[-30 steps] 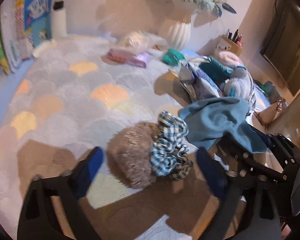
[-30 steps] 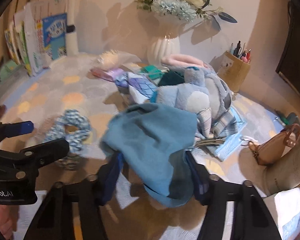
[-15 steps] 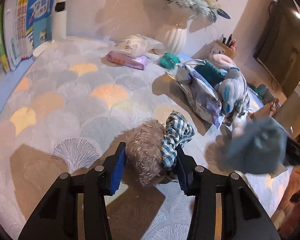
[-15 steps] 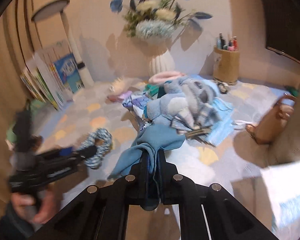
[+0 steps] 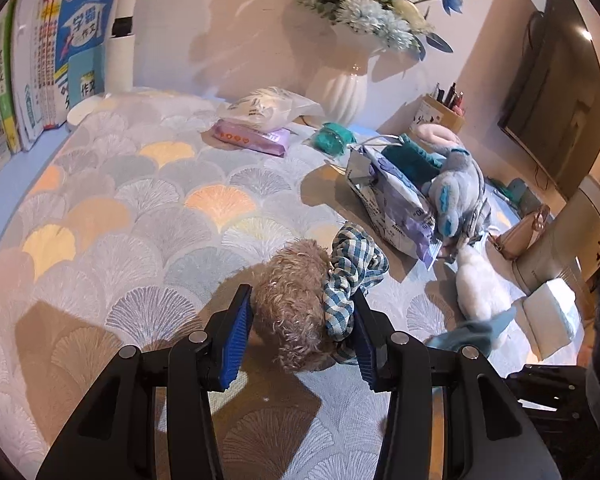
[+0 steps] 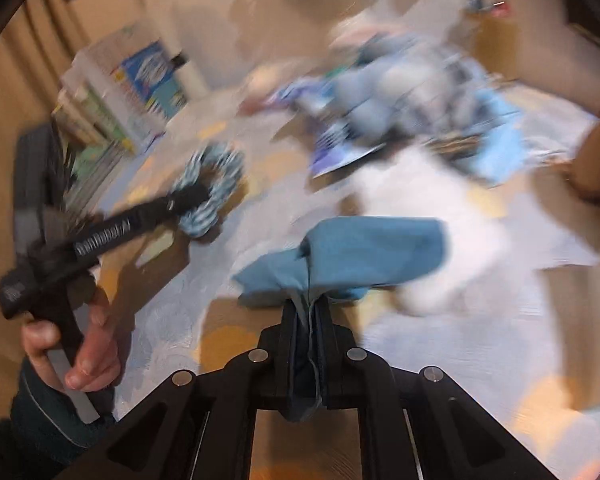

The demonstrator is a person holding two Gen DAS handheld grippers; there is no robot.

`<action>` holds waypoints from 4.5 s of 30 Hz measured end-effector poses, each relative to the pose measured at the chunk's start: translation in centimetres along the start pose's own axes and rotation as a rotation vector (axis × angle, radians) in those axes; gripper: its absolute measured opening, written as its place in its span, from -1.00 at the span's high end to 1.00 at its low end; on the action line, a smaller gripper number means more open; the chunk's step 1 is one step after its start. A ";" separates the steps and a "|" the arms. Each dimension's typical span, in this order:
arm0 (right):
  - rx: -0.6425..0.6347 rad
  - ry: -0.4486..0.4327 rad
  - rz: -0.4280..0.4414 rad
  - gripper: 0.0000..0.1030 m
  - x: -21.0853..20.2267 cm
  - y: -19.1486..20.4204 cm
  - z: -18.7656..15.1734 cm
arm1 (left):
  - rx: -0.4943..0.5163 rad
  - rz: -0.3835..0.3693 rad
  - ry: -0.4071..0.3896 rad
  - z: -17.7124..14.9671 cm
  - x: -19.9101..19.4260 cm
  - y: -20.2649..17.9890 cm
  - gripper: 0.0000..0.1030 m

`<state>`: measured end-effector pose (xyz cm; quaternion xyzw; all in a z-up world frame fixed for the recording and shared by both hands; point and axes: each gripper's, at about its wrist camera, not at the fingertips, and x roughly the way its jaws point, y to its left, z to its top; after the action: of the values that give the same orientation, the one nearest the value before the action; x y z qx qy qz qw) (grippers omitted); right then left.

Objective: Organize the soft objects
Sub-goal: 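Carry both held items over to the amber glass plate, then open both tools to drop the items onto the glass plate, then move both open tools back over the bed, then grasp clear plastic bag with left tool while right tool grasps white plush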

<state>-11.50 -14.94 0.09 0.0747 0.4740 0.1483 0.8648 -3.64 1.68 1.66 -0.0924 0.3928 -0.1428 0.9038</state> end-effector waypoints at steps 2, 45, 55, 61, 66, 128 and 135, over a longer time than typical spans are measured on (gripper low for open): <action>-0.027 -0.026 -0.002 0.74 -0.4 0.5 -0.1 | 0.002 -0.004 0.002 0.0 0.0 0.0 0.15; 0.230 -0.406 -0.348 0.85 -23.7 -14.8 -2.6 | 0.452 -0.419 0.065 1.4 -1.8 -29.4 0.15; 0.601 -0.342 -0.376 0.84 -28.2 -29.5 -2.6 | 0.568 -0.406 0.108 0.8 1.6 -42.1 0.15; 0.790 -0.174 -0.288 0.59 -26.9 -35.5 -2.5 | 0.620 -0.329 0.081 0.0 4.6 -46.1 -0.16; 0.784 -0.151 -0.304 0.45 -27.8 -35.6 -3.2 | 0.586 -0.358 0.160 -0.2 6.4 -47.2 -0.39; 0.084 -0.085 -0.048 -0.51 -6.1 -4.3 2.4 | 0.146 0.017 0.050 8.7 0.1 -2.5 -0.39; 0.000 -0.057 -0.109 -0.51 -3.1 -4.7 3.3 | 0.155 0.155 0.066 15.0 7.0 0.1 -0.39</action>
<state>-9.38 -20.40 3.08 0.0528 0.4525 0.0987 0.8847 11.92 0.25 6.98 0.0133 0.4161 -0.1054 0.9031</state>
